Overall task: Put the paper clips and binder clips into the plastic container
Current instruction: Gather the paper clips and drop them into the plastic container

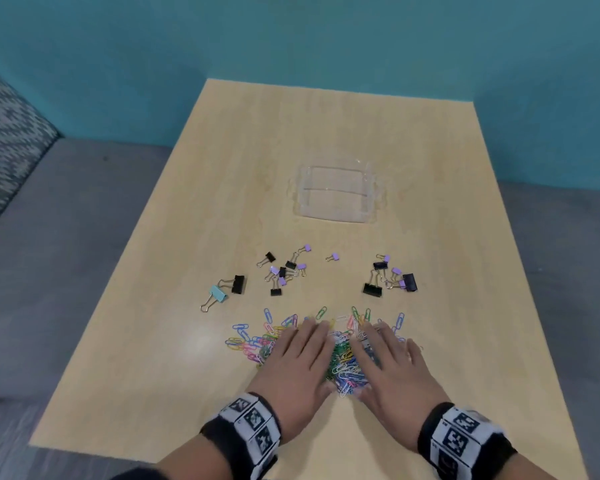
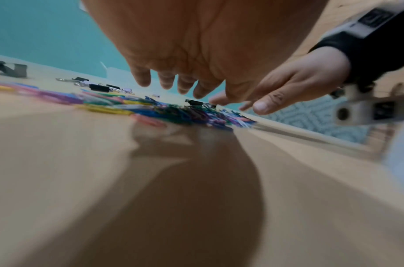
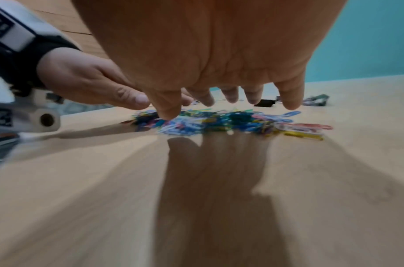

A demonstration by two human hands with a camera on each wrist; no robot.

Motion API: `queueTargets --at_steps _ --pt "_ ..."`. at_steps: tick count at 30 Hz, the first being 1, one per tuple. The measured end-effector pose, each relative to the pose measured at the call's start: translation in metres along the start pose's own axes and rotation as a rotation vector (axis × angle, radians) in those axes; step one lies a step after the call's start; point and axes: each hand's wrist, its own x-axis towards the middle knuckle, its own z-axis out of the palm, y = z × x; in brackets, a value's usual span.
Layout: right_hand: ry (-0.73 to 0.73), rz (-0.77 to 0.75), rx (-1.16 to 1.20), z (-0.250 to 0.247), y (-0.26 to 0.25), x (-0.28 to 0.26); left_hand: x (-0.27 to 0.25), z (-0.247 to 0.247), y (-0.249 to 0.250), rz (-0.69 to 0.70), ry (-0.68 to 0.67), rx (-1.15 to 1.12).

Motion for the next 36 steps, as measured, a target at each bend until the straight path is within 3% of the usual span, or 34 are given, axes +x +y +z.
queueTargets --at_steps 3,6,10,15,19,21,24,26,31,36 --pt "-0.018 -0.121 -0.055 0.018 -0.013 -0.012 -0.025 0.015 -0.003 0.086 -0.033 0.032" --pt "-0.002 -0.097 -0.077 0.027 -0.019 -0.014 -0.035 0.014 -0.009 0.046 -0.012 0.048" --pt "-0.004 -0.113 -0.07 0.028 -0.025 -0.024 -0.053 0.017 -0.018 0.107 -0.038 0.085" --pt "0.02 -0.059 -0.044 0.033 -0.018 -0.044 -0.08 0.016 -0.027 -0.016 0.059 0.027" --pt "0.01 -0.127 -0.041 0.037 -0.017 -0.051 -0.091 0.022 -0.03 0.019 0.041 0.014" --pt "0.041 -0.098 0.023 0.031 -0.01 -0.049 -0.089 0.018 -0.038 -0.036 0.101 -0.031" --pt "0.135 0.086 0.141 0.023 0.005 -0.04 -0.078 0.009 -0.052 -0.297 0.192 -0.153" --pt "0.095 0.173 0.196 0.021 0.007 -0.028 -0.067 0.004 -0.05 -0.402 0.16 -0.216" --pt "0.028 0.125 0.167 0.007 -0.028 0.004 -0.034 0.004 -0.018 -0.316 0.041 -0.119" --pt "0.055 0.063 0.076 0.0 -0.054 0.021 -0.011 0.004 -0.003 -0.242 0.098 -0.091"
